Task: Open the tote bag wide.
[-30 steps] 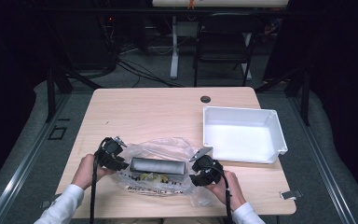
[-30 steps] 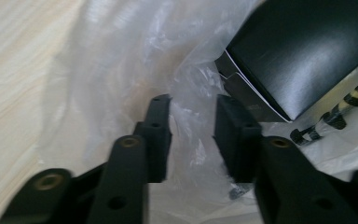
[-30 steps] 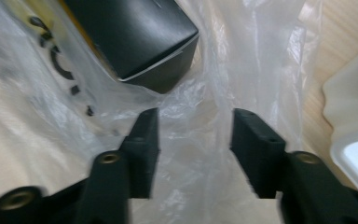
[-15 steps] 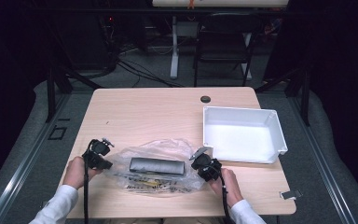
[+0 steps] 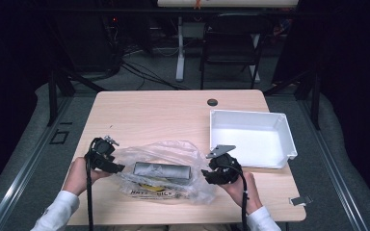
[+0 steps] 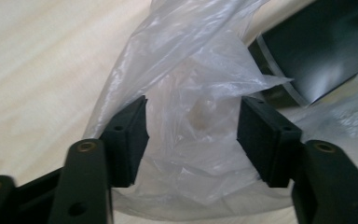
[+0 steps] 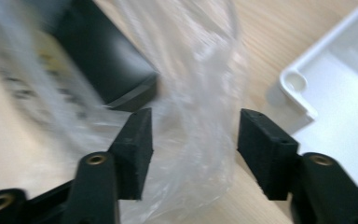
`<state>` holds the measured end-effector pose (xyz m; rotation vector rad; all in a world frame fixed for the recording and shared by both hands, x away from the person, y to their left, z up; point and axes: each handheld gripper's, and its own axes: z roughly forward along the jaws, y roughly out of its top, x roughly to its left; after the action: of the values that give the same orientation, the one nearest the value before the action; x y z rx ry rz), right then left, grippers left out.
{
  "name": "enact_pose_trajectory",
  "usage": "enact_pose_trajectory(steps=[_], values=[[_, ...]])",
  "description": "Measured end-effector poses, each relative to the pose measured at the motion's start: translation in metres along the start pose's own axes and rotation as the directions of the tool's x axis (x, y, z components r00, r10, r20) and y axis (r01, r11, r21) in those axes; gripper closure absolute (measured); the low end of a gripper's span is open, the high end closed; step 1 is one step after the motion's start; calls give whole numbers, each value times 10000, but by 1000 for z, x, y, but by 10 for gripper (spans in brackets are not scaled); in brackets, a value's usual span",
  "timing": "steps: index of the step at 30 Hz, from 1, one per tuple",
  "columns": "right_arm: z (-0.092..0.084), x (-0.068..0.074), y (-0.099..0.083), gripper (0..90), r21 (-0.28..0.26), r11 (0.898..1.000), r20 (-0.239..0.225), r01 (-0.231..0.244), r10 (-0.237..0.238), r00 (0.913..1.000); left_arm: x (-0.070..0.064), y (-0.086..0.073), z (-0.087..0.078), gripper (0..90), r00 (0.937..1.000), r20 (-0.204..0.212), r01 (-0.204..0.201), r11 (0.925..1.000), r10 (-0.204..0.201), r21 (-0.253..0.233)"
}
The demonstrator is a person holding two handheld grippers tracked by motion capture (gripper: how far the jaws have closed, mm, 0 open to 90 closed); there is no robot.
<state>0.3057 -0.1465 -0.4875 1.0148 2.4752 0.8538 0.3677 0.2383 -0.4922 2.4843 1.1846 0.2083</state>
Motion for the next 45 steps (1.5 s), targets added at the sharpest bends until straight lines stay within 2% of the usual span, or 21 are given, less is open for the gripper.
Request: enact_pose_trajectory(steps=[1,2,3,4,6,7,8,10,11,14,16,19,20,24,26,27,32,35,37,40,45], values=[[-4,3,1,415,-116,9999,-270,66,-69,9996,0,3,-2,392,9999,-114,41,9999,-43,-134],[-6,8,1,414,-256,9996,-806,135,-155,9966,1,6,-1,377,9999,-105,76,9998,-77,-175],[-3,15,1,414,-165,9995,-1283,283,-301,9913,3,10,0,366,9998,-58,172,9997,-173,-185],[5,22,0,408,134,9981,-1472,609,-582,9874,4,12,4,364,9997,-119,202,9997,-204,-157],[29,34,-5,410,842,9888,-1476,1234,-1101,9829,5,16,16,355,9995,-120,280,9995,-278,157],[44,38,-8,414,1366,9791,-1407,1510,-1317,9813,7,16,21,366,9997,-102,247,9993,-244,274],[52,38,-10,438,1565,9753,-1369,1557,-1347,9814,8,16,28,384,9998,-48,183,9987,-181,484],[64,39,-14,591,1896,9644,-1346,1846,-1607,9778,9,14,39,474,9998,60,173,9978,-177,637],[66,38,-14,667,2060,9594,-1356,1924,-1667,9766,10,12,45,552,9999,94,105,9972,-112,737],[67,38,-16,854,2031,9588,-1343,1986,-1737,9756,8,9,56,763,10000,52,36,9952,-41,976],[67,37,-18,895,2148,9560,-1448,1999,-1712,9745,7,6,59,858,9999,-123,-86,9924,102,1226],[64,37,-24,900,2198,9542,-1744,2028,-1661,9706,8,1,59,896,10000,-15,-34,9883,37,1524],[62,37,-26,900,2265,9503,-1888,2134,-1720,9668,9,0,59,899,10000,39,-53,9877,47,1565],[58,36,-31,900,2315,9475,-2528,2206,-1604,9541,12,-8,54,899,9993,352,36,9868,-94,1621],[57,34,-29,853,2265,9494,-2597,2177,-1566,9529,12,-8,52,862,9999,98,16,9873,-32,1588],[56,33,-27,771,2175,9522,-2591,2143,-1554,9533,13,-7,50,808,9999,109,76,9883,-93,1527],[39,19,-16,537,1415,9736,-2904,1790,-1321,9478,17,-5,37,530,9986,422,281,9952,-322,936],[30,12,-11,447,975,9783,-2934,1828,-1472,9446,13,-4,26,407,9979,594,217,9988,-243,440],[24,11,-7,387,810,9816,-2890,1727,-1427,9466,9,-3,18,333,9974,718,93,9998,-105,167],[17,9,-3,315,567,9837,-2970,1708,-1467,9435,3,-2,8,262,9964,852,60,9996,-38,-262],[15,8,4,257,506,9827,-3058,1784,-1549,9394,0,-3,-3,234,9919,1251,-98,9967,199,-811]])
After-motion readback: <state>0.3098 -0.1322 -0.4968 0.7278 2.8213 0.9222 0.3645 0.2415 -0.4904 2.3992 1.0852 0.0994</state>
